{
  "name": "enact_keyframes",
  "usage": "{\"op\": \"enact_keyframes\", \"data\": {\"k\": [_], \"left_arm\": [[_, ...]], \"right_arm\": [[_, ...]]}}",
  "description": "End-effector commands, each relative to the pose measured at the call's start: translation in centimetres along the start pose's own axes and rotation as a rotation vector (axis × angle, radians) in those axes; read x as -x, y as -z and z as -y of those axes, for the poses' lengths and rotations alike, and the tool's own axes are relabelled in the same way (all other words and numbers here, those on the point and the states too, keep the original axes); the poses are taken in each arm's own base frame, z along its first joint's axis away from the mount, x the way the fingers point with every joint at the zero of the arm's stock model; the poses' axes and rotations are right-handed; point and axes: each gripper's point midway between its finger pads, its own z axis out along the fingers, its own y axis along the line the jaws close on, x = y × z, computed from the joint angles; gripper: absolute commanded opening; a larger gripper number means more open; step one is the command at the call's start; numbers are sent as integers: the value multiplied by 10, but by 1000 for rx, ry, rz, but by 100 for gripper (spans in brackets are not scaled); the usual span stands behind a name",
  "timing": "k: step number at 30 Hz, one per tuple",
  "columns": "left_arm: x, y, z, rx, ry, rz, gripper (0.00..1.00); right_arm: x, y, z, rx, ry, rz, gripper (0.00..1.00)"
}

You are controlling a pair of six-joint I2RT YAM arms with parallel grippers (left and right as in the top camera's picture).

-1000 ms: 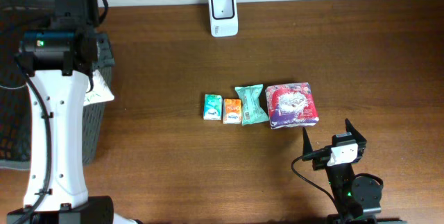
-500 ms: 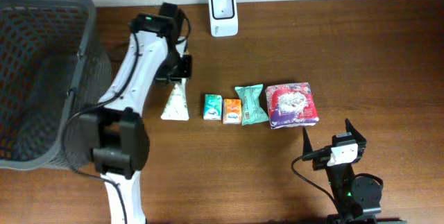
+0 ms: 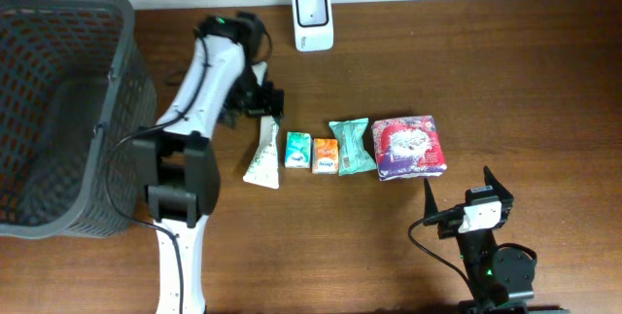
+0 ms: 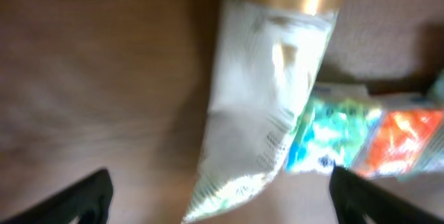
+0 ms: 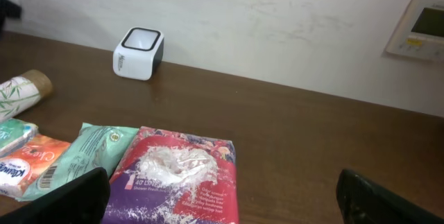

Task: Scan the item barcode
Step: 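Pick the white tube from the basket, lay it left of the teal packet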

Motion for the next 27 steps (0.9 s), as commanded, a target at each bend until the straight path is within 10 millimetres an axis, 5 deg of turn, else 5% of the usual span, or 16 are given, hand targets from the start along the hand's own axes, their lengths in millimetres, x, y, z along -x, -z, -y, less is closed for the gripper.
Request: {"op": "enact_keyframes", "data": {"k": [1, 2, 4, 5, 6, 9, 17, 20, 24, 26, 27], "left_arm": [[14, 75, -25, -34, -10, 145, 99], [18, 95, -31, -38, -18, 201, 94], [18, 119, -46, -24, 8, 269, 46], [17, 129, -64, 33, 33, 298, 7], [15, 139, -78, 75, 55, 322, 0], [5, 168, -120, 145, 138, 392, 0], [10, 188, -204, 322, 341, 483, 0], [15, 190, -205, 317, 343, 507, 0], [7, 197, -171, 218, 285, 507, 0], [-19, 233, -133, 109, 225, 585, 0], [-43, 256, -121, 88, 208, 628, 19]], "right_arm": [[-3, 0, -1, 4, -10, -3, 99], [-3, 0, -1, 4, -10, -3, 99], [-3, 0, -1, 4, -10, -3, 99], [-3, 0, -1, 4, -10, -3, 99], [-3, 0, -1, 4, -10, -3, 99], [-3, 0, -1, 4, -10, -3, 99], [-3, 0, -1, 4, -10, -3, 99], [-3, 0, -1, 4, -10, -3, 99], [-3, 0, -1, 4, -10, -3, 99], [-3, 0, -1, 4, -10, -3, 99], [-3, 0, -1, 4, -10, -3, 99]]}}
